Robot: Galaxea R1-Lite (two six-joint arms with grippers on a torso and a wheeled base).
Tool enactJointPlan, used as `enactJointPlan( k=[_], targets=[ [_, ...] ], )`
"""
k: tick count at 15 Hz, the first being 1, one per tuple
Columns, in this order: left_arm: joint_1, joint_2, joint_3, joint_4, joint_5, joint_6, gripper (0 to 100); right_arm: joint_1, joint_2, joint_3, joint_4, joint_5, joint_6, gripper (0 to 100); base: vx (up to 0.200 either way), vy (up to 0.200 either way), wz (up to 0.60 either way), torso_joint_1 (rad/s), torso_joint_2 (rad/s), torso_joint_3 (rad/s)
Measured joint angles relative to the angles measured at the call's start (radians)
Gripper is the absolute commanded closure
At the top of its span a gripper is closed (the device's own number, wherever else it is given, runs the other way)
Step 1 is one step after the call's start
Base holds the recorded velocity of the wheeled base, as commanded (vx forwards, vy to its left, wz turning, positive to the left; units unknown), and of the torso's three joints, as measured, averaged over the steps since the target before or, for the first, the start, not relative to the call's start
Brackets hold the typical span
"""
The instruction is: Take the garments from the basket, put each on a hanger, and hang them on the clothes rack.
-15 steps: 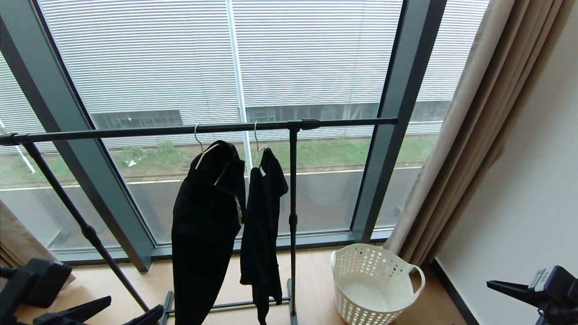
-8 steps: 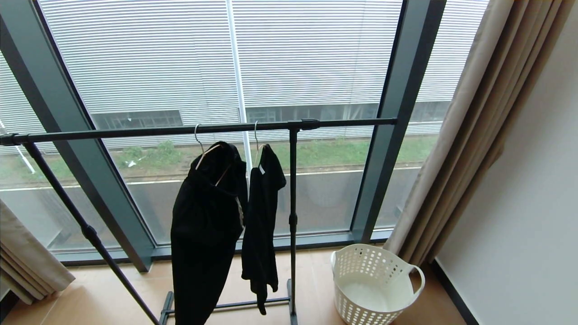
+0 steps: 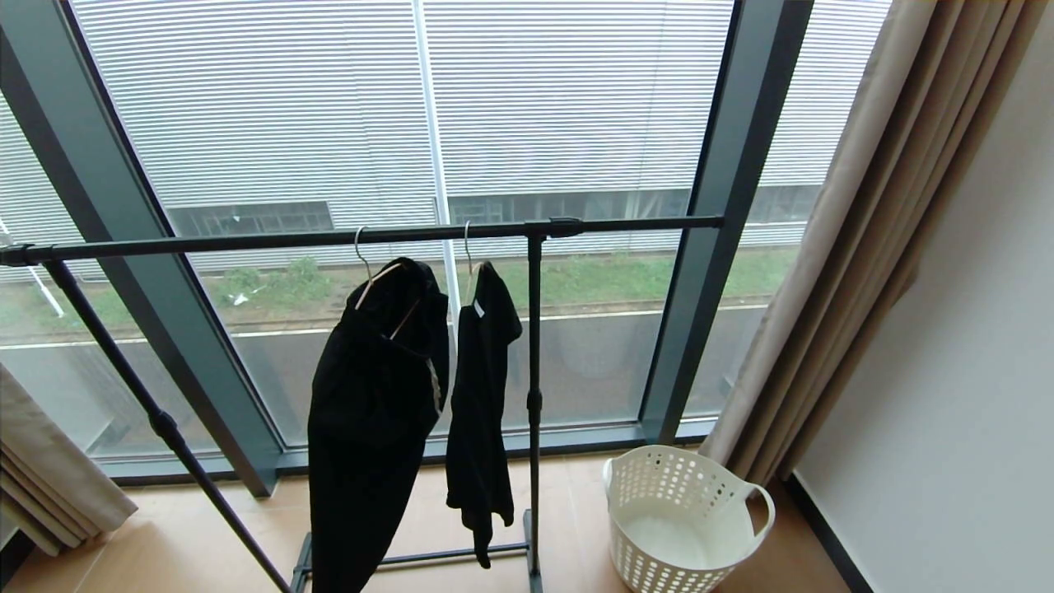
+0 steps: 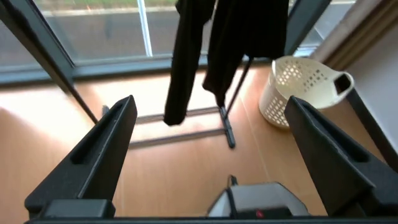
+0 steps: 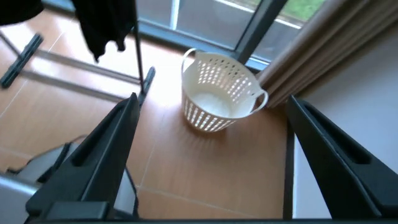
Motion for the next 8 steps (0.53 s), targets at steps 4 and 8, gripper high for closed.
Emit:
enactJointPlan(
  k=[4,8],
  targets=[
    [0.074,-0.073,0.015,-0.009,0.058,0.026,0,-0.146,-0.137,-0.001,0.002,0.016,0.000,0,0.000,0.000,0.00,0.000,0.00,0.000],
    [0.189,-0.138,0.018,-0.010,0.014,0.010,0,-0.196,-0.235,-0.013,0.030,0.157,0.017,0,0.000,0.000,0.00,0.000,0.00,0.000]
  ],
)
